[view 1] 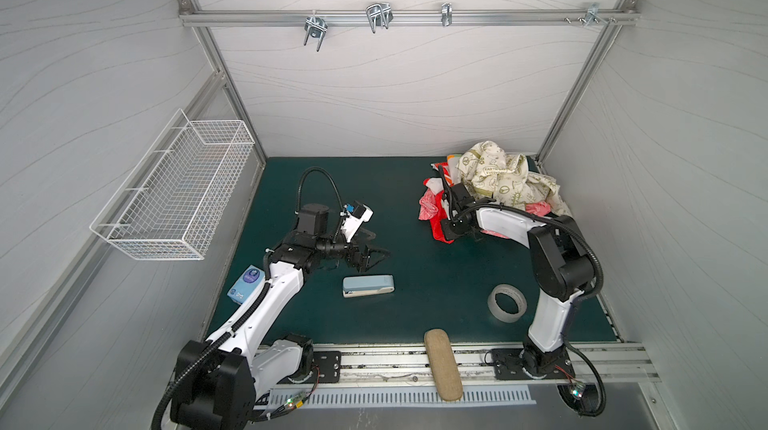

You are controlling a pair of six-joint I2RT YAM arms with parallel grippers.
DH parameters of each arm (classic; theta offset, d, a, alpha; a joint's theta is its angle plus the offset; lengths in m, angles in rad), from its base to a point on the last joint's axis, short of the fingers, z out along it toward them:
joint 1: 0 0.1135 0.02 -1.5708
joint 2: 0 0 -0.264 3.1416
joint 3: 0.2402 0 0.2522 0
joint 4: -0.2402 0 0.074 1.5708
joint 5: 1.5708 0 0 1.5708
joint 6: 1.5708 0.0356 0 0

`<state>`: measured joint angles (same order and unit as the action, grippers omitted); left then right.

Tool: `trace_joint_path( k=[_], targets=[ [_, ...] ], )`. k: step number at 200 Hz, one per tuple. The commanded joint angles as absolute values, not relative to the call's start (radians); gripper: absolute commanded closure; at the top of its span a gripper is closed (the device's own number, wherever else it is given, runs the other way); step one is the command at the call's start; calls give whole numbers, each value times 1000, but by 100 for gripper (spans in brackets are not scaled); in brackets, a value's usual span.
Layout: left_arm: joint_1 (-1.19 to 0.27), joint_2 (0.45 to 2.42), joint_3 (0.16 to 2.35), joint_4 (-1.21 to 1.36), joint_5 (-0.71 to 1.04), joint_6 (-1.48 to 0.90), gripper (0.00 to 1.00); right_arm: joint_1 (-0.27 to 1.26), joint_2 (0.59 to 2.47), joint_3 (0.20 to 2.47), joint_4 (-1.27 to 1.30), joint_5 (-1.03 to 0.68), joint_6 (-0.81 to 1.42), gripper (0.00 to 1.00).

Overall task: Pick out a specific cloth from the pile
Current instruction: 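Lift the red cloth high with the right gripper, pulling the rainbow-striped cloth out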

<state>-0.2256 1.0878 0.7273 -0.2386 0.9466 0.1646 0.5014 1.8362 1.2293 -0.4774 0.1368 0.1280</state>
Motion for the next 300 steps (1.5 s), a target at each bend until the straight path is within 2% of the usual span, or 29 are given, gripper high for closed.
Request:
trace_joint_path(
  k=[1,53,177,300],
  targets=[
    [-233,1068,767,-239,953,192,1,495,1718,1262,-532,179,99,100],
    [-251,1057,765,-241,891,181,1,454,1577,1387,-608,198,37,100],
    [-272,1020,750,-224,843,181,1,423,1549,1798,-724,245,-80,100],
    [-284,957,729,-193,785,169,2,442,1503,1967,-580,139,-129,100]
  ],
)
